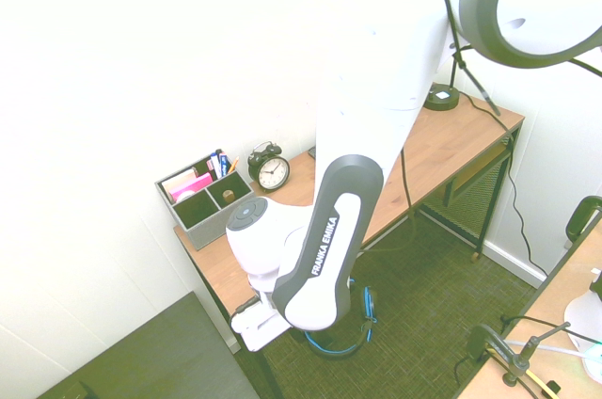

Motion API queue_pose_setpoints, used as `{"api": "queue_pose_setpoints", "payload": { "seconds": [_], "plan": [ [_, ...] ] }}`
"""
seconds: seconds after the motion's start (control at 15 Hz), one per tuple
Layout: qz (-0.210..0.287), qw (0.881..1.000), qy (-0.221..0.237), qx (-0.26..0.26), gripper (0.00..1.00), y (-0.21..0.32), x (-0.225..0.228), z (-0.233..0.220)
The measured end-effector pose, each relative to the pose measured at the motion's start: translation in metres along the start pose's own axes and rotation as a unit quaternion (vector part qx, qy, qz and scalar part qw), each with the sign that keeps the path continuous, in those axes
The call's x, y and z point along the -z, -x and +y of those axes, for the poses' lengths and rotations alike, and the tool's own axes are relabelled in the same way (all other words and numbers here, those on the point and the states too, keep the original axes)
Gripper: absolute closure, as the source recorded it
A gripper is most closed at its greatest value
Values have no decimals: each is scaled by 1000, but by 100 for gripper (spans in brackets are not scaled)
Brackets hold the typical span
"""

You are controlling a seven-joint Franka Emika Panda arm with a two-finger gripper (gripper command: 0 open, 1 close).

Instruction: Hang the headphone

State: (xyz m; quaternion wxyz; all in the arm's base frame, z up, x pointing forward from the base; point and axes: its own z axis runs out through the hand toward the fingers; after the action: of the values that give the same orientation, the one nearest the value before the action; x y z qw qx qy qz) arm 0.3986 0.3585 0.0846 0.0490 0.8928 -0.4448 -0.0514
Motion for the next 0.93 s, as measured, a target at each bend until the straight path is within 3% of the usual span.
{"api": "queue_pose_setpoints", "payload": {
  "seconds": [0.07, 0.13, 0.93],
  "plan": [
    [-1, 1000, 1, 2, 100, 1, -3, -1],
    [-1, 1000, 4, 4, 0, 1, -6, -1],
    [-9, 999, 29, 17, 0, -6, -18, -5]
  ]
}}
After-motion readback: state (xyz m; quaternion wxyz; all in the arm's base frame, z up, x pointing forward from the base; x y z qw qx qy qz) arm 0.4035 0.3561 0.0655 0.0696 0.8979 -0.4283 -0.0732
